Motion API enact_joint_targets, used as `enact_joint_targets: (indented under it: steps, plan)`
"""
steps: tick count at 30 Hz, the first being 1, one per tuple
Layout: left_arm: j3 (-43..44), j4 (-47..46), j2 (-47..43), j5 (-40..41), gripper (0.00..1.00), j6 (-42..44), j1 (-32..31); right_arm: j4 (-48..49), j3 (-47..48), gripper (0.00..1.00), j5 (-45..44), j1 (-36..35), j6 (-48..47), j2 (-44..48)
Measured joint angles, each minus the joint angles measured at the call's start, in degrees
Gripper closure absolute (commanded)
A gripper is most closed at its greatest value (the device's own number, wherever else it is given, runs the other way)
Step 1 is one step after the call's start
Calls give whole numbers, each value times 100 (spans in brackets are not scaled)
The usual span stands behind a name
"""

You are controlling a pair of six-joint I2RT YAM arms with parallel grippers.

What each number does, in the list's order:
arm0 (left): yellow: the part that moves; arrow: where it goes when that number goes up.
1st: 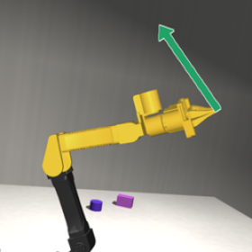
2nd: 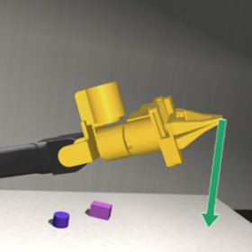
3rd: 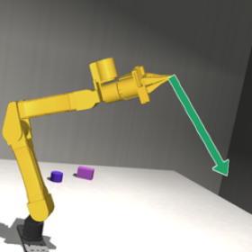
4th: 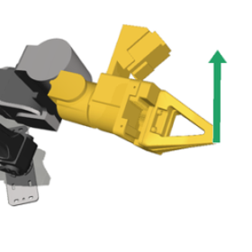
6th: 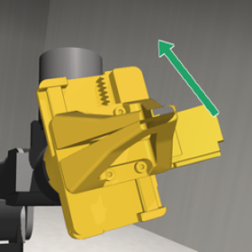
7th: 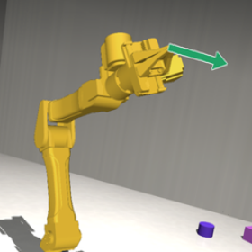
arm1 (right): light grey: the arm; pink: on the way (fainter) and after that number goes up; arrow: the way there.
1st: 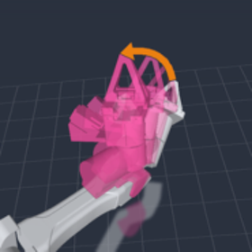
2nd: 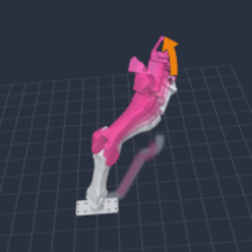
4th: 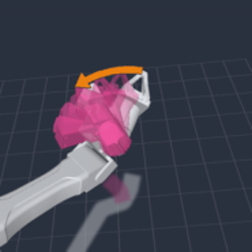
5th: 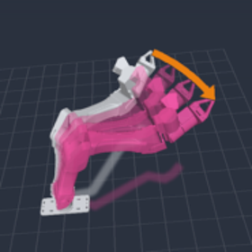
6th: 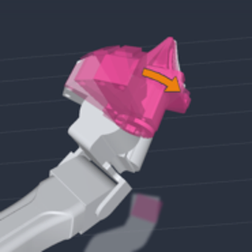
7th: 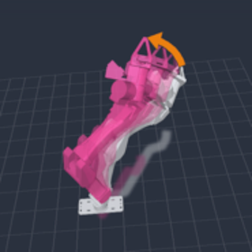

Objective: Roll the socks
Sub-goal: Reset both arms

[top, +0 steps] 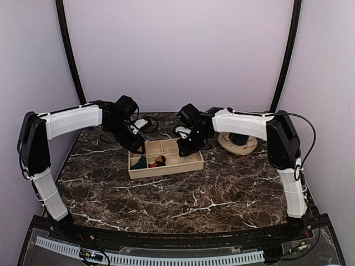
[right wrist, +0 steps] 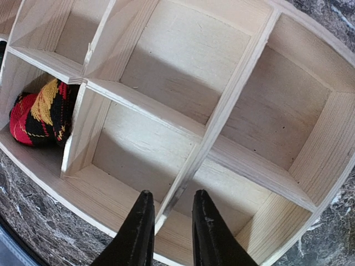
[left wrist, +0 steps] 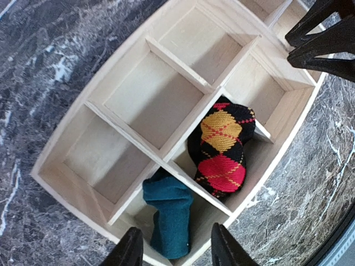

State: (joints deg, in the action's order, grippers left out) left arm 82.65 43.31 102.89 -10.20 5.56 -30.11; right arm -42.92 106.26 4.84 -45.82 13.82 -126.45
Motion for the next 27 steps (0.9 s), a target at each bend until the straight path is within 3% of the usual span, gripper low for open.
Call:
enact_joint_targets:
  steps: [3, 7, 8, 9, 18, 27]
  plan:
    - [37, -55, -345, 245, 50, -39, 0, 2, 70, 73, -46, 0, -4, 0]
    - [-22, -459, -986, 837, 42, -109, 7, 50, 101, 53, -151, 0, -52, 59]
    - [-94, -638, -1187, 1012, 40, -133, 17, 68, 101, 11, -192, 2, -72, 96]
    - [-225, -887, -1434, 1231, 38, -157, 35, 90, 96, 1, -229, 7, -76, 146]
    - [-1845, -3005, -3187, 2638, 26, -223, 525, 1132, -962, 0, -907, 260, -317, 1818]
    - [-3362, -4601, -3600, 2844, 24, -190, 1554, 3475, -3775, 0, -2496, 1399, -302, 4223]
